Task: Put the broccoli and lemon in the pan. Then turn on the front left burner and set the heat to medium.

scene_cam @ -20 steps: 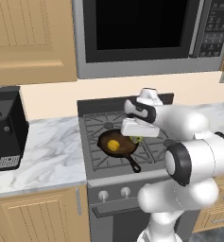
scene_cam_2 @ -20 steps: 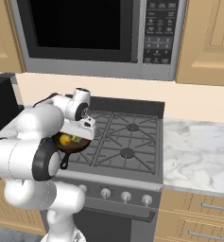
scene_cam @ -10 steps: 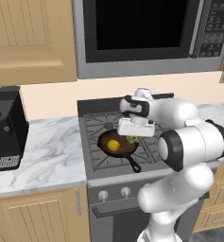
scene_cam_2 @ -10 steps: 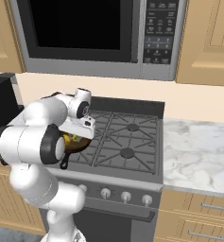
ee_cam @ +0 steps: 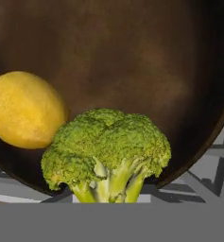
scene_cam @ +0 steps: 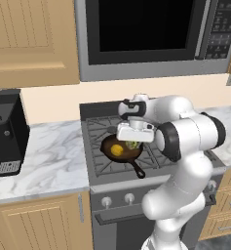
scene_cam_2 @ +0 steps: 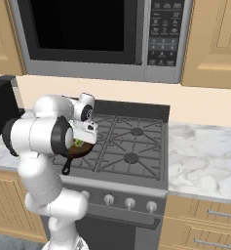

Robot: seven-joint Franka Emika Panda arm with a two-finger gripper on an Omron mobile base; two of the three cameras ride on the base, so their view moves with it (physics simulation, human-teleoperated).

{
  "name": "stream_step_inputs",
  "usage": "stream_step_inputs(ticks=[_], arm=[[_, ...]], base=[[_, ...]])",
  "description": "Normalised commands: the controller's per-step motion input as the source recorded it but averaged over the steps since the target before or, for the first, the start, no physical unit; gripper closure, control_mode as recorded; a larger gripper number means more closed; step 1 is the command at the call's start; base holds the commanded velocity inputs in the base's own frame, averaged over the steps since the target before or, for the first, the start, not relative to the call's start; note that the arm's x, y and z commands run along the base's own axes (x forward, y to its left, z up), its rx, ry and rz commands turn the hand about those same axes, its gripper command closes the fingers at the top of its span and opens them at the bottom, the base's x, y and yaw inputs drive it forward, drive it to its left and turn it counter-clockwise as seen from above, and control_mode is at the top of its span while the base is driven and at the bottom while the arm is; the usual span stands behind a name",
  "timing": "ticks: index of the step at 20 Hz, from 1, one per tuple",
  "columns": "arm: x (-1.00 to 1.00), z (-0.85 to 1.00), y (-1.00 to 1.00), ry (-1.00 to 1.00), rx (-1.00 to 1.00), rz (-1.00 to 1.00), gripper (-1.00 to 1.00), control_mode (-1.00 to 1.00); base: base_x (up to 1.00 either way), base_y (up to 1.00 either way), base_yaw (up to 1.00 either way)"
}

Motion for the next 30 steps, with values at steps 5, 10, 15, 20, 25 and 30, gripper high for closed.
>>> stream_step_inputs(ticks=[5, 10, 15, 20, 25, 30], arm=[[0.20, -0.18, 0.14, 0.07, 0.00, 0.00, 1.00, -1.00], [0.16, -0.16, 0.12, 0.05, 0.00, 0.00, 1.00, -1.00], [0.16, -0.11, 0.14, 0.04, 0.00, 0.00, 1.00, -1.00], [0.17, -0.10, 0.18, 0.04, 0.00, 0.00, -1.00, -1.00], [-0.01, -0.01, 0.01, -0.01, 0.00, 0.00, -1.00, -1.00], [-0.16, 0.00, 0.00, -0.14, 0.00, 0.00, -1.00, -1.00]], base=[[0.00, 0.00, 0.00], [0.00, 0.00, 0.00], [0.00, 0.00, 0.00], [0.00, 0.00, 0.00], [0.00, 0.00, 0.00], [0.00, 0.00, 0.00]])
